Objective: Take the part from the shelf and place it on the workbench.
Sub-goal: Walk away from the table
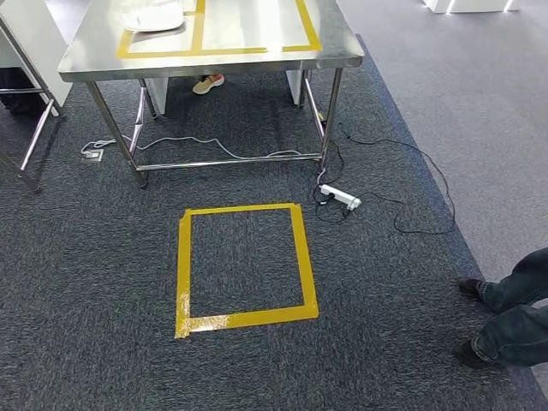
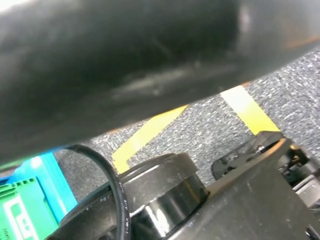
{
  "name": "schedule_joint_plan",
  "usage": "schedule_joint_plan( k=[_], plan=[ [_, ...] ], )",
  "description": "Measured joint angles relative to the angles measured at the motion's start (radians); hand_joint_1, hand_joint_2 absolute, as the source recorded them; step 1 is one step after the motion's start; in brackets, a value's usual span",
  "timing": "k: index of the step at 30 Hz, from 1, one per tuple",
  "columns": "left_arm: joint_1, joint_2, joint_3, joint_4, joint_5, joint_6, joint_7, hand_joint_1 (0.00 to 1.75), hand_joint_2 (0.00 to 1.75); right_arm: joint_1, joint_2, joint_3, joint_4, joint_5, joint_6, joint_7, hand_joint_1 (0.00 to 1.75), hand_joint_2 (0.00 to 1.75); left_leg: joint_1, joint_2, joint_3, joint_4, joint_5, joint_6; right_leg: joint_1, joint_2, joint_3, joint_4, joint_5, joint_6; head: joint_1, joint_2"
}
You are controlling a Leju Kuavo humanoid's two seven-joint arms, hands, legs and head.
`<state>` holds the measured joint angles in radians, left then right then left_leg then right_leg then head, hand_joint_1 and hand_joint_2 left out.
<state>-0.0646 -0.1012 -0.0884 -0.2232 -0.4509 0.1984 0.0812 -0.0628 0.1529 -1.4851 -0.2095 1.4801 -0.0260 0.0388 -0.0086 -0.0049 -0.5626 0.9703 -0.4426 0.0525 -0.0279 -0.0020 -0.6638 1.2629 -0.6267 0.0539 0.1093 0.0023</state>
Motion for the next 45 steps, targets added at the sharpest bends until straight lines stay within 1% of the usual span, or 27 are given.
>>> schedule_joint_plan(
  k=[1, 3, 5, 7, 9, 11, 13, 15, 16, 17, 19, 20, 21, 24, 26, 28, 30, 31, 32, 33, 35, 37, 39, 40, 42, 43, 45],
  plan=[
    [0.000, 0.000, 0.000, 0.000, 0.000, 0.000, 0.001, 0.00, 0.00, 0.000, -0.001, 0.000, 0.001, 0.000, 0.000, 0.000, 0.00, 0.00, 0.000, -0.007, -0.002, 0.001, 0.002, -0.003, 0.000, 0.002, 0.030, -0.045, 0.024, -0.002, 0.000, 0.000],
    [-0.001, -0.001, -0.001, 0.000, 0.000, 0.000, 0.002, 0.00, 0.00, 0.000, -0.002, 0.001, 0.001, -0.001, -0.001, -0.001, 0.00, 0.00, -0.001, -0.021, -0.008, 0.009, 0.005, -0.012, -0.001, 0.031, 0.120, -0.197, 0.078, -0.009, 0.000, 0.000],
    [-0.005, -0.001, -0.002, 0.000, 0.000, 0.000, 0.002, 0.00, 0.00, 0.000, -0.003, 0.001, 0.001, -0.002, -0.001, -0.002, 0.00, 0.00, -0.002, -0.037, -0.015, 0.017, 0.007, -0.023, -0.001, 0.057, 0.171, -0.290, 0.095, -0.016, -0.001, 0.000],
    [-0.006, -0.001, -0.005, 0.000, -0.001, 0.000, 0.004, 0.00, 0.00, 0.000, -0.004, 0.002, 0.002, -0.003, -0.001, -0.001, 0.00, 0.00, 0.002, -0.053, -0.020, 0.016, 0.014, -0.038, 0.003, 0.047, 0.173, -0.296, 0.095, -0.028, -0.002, 0.000],
    [-0.003, 0.001, -0.007, 0.000, -0.003, 0.000, 0.008, 0.00, 0.00, 0.000, -0.004, 0.002, 0.003, -0.003, -0.003, -0.001, 0.00, 0.00, 0.005, -0.053, -0.030, 0.031, 0.003, -0.051, 0.003, 0.025, 0.178, -0.298, 0.103, -0.044, -0.005, 0.000],
    [-0.003, 0.002, -0.008, 0.000, -0.003, 0.000, 0.011, 0.00, 0.00, 0.000, -0.005, 0.002, 0.004, -0.003, -0.006, -0.002, 0.00, 0.00, 0.009, -0.030, -0.066, 0.117, -0.057, -0.062, 0.003, 0.003, 0.179, -0.300, 0.110, -0.055, -0.015, 0.000],
    [-0.003, 0.002, -0.009, 0.000, -0.004, 0.000, 0.012, 0.00, 0.00, 0.003, -0.005, 0.002, 0.004, -0.003, -0.007, -0.002, 0.00, 0.00, 0.012, -0.011, -0.121, 0.256, -0.128, -0.071, 0.006, -0.020, 0.174, -0.299, 0.112, -0.058, -0.022, 0.000],
    [0.000, 0.002, -0.010, 0.000, -0.004, 0.000, 0.013, 0.00, 0.00, 0.003, -0.005, 0.002, 0.004, -0.003, -0.007, -0.002, 0.00, 0.00, 0.014, -0.006, -0.136, 0.314, -0.139, -0.074, 0.008, -0.043, 0.173, -0.297, 0.111, -0.058, -0.022, 0.000],
    [0.001, 0.002, -0.010, 0.000, -0.005, -0.001, 0.013, 0.00, 0.00, 0.002, -0.005, 0.002, 0.004, -0.003, -0.007, -0.002, 0.00, 0.00, 0.015, -0.002, -0.114, 0.281, -0.117, -0.073, 0.009, -0.053, 0.173, -0.296, 0.110, -0.058, -0.022, 0.000],
    [0.002, 0.003, -0.010, 0.000, -0.006, -0.001, 0.014, 0.00, 0.00, 0.001, -0.005, 0.003, 0.004, -0.003, -0.007, -0.002, 0.00, 0.00, 0.014, 0.008, -0.076, 0.213, -0.082, -0.070, 0.009, -0.063, 0.175, -0.296, 0.109, -0.057, -0.023, 0.000],
    [-0.001, 0.004, -0.010, 0.000, -0.007, -0.001, 0.015, 0.00, 0.00, -0.001, -0.005, 0.003, 0.005, -0.003, -0.007, -0.001, 0.00, 0.00, 0.007, 0.052, 0.000, 0.072, -0.037, -0.059, 0.013, -0.081, 0.179, -0.295, 0.104, -0.051, -0.024, 0.000],
    [-0.003, 0.004, -0.010, 0.000, -0.007, 0.000, 0.015, 0.00, 0.00, -0.001, -0.005, 0.003, 0.005, -0.003, -0.007, -0.001, 0.00, 0.00, 0.003, 0.069, 0.019, 0.032, -0.030, -0.054, 0.015, -0.087, 0.179, -0.294, 0.102, -0.047, -0.025, 0.000],
    [-0.004, 0.004, -0.010, 0.000, -0.006, 0.000, 0.016, 0.00, 0.00, -0.001, -0.005, 0.003, 0.005, -0.003, -0.008, 0.000, 0.00, 0.00, -0.001, 0.077, 0.024, 0.018, -0.033, -0.049, 0.018, -0.094, 0.179, -0.293, 0.100, -0.044, -0.025, 0.000],
    [-0.002, 0.004, -0.010, 0.000, 0.012, 0.003, 0.028, 0.00, 0.00, -0.005, -0.005, 0.004, 0.005, 0.000, -0.021, 0.007, 0.00, 0.00, -0.001, 0.052, 0.015, 0.015, -0.030, -0.034, 0.017, -0.114, 0.181, -0.294, 0.096, -0.031, -0.025, 0.000],
    [0.002, 0.004, -0.007, 0.000, 0.039, 0.031, 0.038, 0.00, 0.00, -0.007, -0.005, 0.006, 0.005, 0.004, -0.044, 0.016, 0.00, 0.00, 0.003, 0.034, 0.014, 0.008, -0.022, -0.021, 0.015, -0.079, 0.167, -0.264, 0.069, -0.020, -0.022, 0.000],
    [0.004, -0.002, 0.004, 0.000, 0.066, 0.111, 0.037, 0.00, 0.00, -0.007, -0.005, 0.007, 0.005, 0.005, -0.070, 0.026, 0.00, 0.00, 0.005, 0.014, 0.009, 0.005, -0.016, -0.012, 0.014, -0.023, 0.113, -0.150, 0.003, -0.016, -0.019, 0.000],
    [0.008, -0.010, 0.021, 0.000, 0.083, 0.239, 0.019, 0.00, 0.00, -0.004, -0.005, 0.007, 0.005, -0.002, -0.089, 0.035, 0.00, 0.00, 0.004, -0.011, 0.004, 0.007, -0.013, -0.008, 0.014, -0.003, 0.048, -0.017, -0.047, -0.016, -0.019, 0.000],
    [0.012, -0.014, 0.029, 0.000, 0.086, 0.302, 0.007, 0.00, 0.00, -0.003, -0.005, 0.007, 0.005, -0.007, -0.097, 0.039, 0.00, 0.00, 0.003, -0.024, 0.002, 0.008, -0.013, -0.008, 0.014, 0.000, 0.035, 0.006, -0.043, -0.017, -0.019, 0.000],
    [0.016, -0.016, 0.036, 0.000, 0.088, 0.354, -0.005, 0.00, 0.00, -0.002, -0.004, 0.007, 0.005, -0.010, -0.104, 0.041, 0.00, 0.00, 0.003, -0.038, 0.002, 0.010, -0.012, -0.008, 0.014, 0.002, 0.040, -0.011, -0.020, -0.019, -0.019, 0.000],
    [0.019, -0.018, 0.042, 0.000, 0.088, 0.389, -0.013, 0.00, 0.00, -0.001, -0.004, 0.007, 0.005, -0.012, -0.108, 0.042, 0.00, 0.00, 0.003, -0.052, 0.002, 0.012, -0.012, -0.009, 0.013, 0.009, 0.065, -0.067, 0.019, -0.021, -0.019, 0.000],
    [0.021, -0.020, 0.051, 0.000, 0.088, 0.422, -0.025, 0.00, 0.00, -0.002, -0.003, 0.007, 0.005, -0.014, -0.114, 0.043, 0.00, 0.00, 0.003, -0.078, -0.001, 0.021, -0.013, -0.014, 0.008, 0.055, 0.126, -0.207, 0.080, -0.025, -0.019, 0.000],
    [0.023, -0.021, 0.061, 0.000, 0.079, 0.446, -0.034, 0.00, 0.00, -0.003, -0.001, 0.007, 0.005, -0.016, -0.116, 0.044, 0.00, 0.00, 0.002, -0.101, -0.009, 0.027, -0.012, -0.026, 0.006, 0.087, 0.155, -0.273, 0.093, -0.029, -0.020, 0.000],
    [0.034, -0.021, 0.089, -0.005, 0.031, 0.477, -0.042, 0.00, 0.00, -0.003, 0.002, 0.007, 0.005, -0.019, -0.119, 0.046, 0.00, 0.00, 0.006, -0.121, -0.015, 0.028, -0.008, -0.040, 0.008, 0.069, 0.163, -0.277, 0.095, -0.039, -0.020, 0.000],
    [0.043, -0.021, 0.113, -0.010, -0.007, 0.488, -0.043, 0.00, 0.00, -0.004, 0.004, 0.006, 0.005, -0.021, -0.121, 0.046, 0.00, 0.00, 0.007, -0.115, -0.018, 0.034, -0.013, -0.046, 0.008, 0.057, 0.167, -0.280, 0.098, -0.046, -0.021, 0.000],
    [0.057, -0.023, 0.176, -0.023, -0.081, 0.498, -0.045, 0.00, 0.00, -0.002, 0.008, 0.006, 0.004, -0.023, -0.124, 0.047, 0.00, 0.00, 0.007, -0.071, -0.045, 0.095, -0.053, -0.057, 0.006, 0.029, 0.173, -0.285, 0.103, -0.058, -0.029, 0.000],
    [0.060, -0.025, 0.206, -0.028, -0.106, 0.500, -0.045, 0.00, 0.00, 0.000, 0.009, 0.006, 0.004, -0.023, -0.125, 0.047, 0.00, 0.00, 0.007, -0.041, -0.071, 0.153, -0.087, -0.061, 0.007, 0.014, 0.174, -0.285, 0.103, -0.060, -0.033, 0.000],
    [0.064, -0.030, 0.255, -0.039, -0.140, 0.501, -0.046, 0.00, 0.00, 0.003, 0.011, 0.006, 0.004, -0.024, -0.126, 0.047, 0.00, 0.00, 0.011, -0.013, -0.126, 0.278, -0.145, -0.069, 0.009, -0.019, 0.174, -0.285, 0.101, -0.062, -0.037, 0.000]
  ],
)
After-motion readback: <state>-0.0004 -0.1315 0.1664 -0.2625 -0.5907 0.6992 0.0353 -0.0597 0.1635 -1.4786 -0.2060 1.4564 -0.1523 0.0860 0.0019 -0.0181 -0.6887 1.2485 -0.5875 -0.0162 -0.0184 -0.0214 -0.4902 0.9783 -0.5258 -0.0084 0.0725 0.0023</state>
